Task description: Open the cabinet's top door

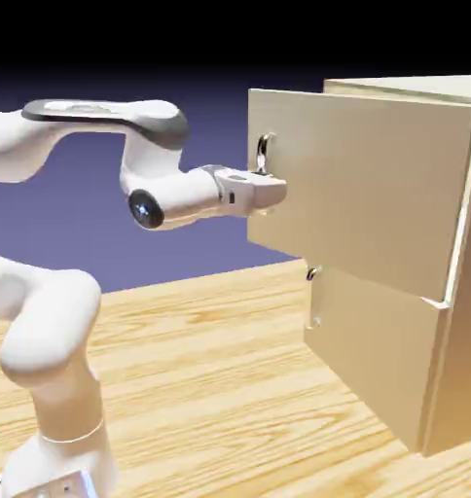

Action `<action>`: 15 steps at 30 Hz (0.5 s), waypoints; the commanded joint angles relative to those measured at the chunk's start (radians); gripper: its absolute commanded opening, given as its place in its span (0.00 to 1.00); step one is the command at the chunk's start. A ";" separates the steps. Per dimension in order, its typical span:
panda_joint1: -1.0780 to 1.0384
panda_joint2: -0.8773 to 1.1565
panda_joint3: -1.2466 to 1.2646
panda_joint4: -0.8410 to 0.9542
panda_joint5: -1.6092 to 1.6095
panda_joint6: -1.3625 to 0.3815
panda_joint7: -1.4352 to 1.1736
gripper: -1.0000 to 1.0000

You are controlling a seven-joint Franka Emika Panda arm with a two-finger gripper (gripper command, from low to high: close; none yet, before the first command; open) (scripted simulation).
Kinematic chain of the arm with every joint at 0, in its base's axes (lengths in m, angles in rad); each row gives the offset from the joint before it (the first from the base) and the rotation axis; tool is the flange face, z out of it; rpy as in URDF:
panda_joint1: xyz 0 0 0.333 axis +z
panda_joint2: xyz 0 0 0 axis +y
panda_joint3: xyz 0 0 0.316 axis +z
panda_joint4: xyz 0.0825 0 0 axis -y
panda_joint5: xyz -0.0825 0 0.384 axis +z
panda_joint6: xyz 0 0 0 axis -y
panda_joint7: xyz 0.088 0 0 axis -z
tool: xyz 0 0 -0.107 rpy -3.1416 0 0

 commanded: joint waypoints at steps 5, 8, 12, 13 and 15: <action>0.055 -0.088 -0.174 -0.094 -0.217 -0.110 0.067 0.00; 0.062 -0.133 -0.277 -0.133 -0.347 -0.180 0.101 0.00; 0.049 -0.174 -0.417 -0.166 -0.521 -0.283 0.136 0.00; 0.043 -0.181 -0.454 -0.170 -0.565 -0.311 0.142 0.00; 0.029 -0.187 -0.526 -0.175 -0.650 -0.367 0.152 0.00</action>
